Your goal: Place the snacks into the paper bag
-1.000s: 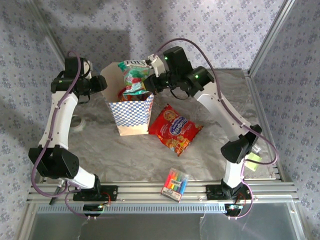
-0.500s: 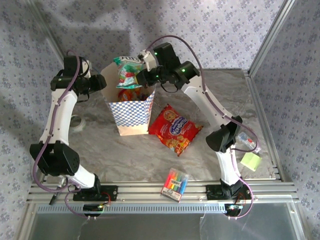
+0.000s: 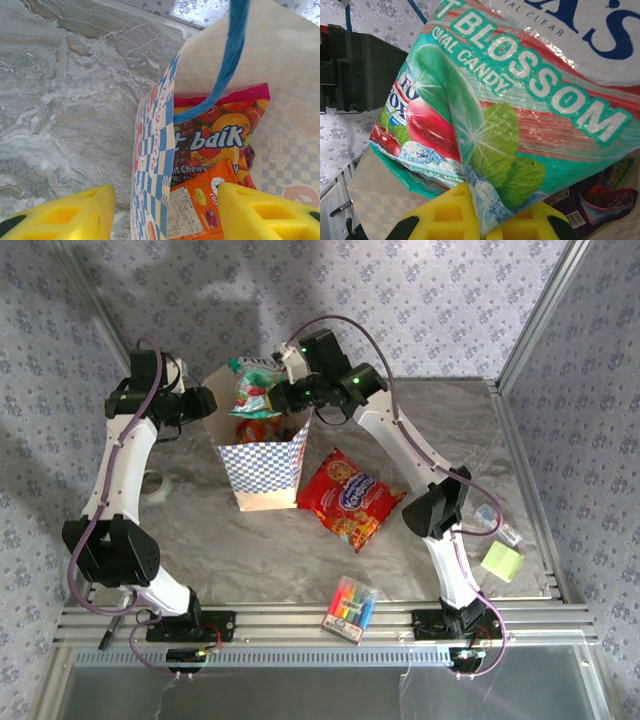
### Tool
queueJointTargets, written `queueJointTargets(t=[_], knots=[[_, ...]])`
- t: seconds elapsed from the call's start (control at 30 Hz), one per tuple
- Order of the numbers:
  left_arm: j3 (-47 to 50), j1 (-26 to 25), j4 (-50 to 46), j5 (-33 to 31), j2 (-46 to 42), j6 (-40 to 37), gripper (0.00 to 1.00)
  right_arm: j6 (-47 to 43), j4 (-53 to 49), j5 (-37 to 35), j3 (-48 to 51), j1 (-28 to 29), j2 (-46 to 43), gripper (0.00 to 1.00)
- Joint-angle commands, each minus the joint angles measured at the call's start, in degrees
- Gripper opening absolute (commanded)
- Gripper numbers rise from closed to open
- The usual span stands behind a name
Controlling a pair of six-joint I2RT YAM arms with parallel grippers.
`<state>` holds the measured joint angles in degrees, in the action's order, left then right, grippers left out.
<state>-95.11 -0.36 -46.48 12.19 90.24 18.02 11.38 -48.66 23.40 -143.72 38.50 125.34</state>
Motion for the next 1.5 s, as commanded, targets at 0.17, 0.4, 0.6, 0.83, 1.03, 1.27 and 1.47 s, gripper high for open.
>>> queueJointTargets(t=[0.17,0.4,0.6,0.83,1.03,1.27,1.47], knots=[[-1.32,0.42,1.20,1.21,-0.26,-0.66,0.56,-1.10,1.47,-3.25,-3.23,1.45,1.70,0.00],[-0.87,0.49,1.48,1.45,-0.15,-0.62,0.56,-1.09,1.92,-4.84,-3.93,2.30,3.40,0.00],[-0.84,0.49,1.31,1.37,-0.06,-0.62,0.56,-1.05,1.93,-5.75,-4.37,2.64,4.20,0.00],[-0.78,0.55,1.31,1.44,0.03,-0.64,0.56,-2.04,1.40,-10.62,-4.38,3.53,4.93,0.06],[-0.86,0.50,1.26,1.52,0.34,-0.63,0.56,-4.26,0.56,-13.09,-4.47,4.57,5.73,0.06],[-1.18,0.51,1.13,1.88,0.78,-0.62,0.56,-4.08,0.41,-12.69,-4.74,4.67,6.23,0.13],[-1.43,0.54,1.06,2.18,0.94,-0.37,0.56,-4.00,-0.37,-12.67,-4.95,4.65,6.15,0.16]])
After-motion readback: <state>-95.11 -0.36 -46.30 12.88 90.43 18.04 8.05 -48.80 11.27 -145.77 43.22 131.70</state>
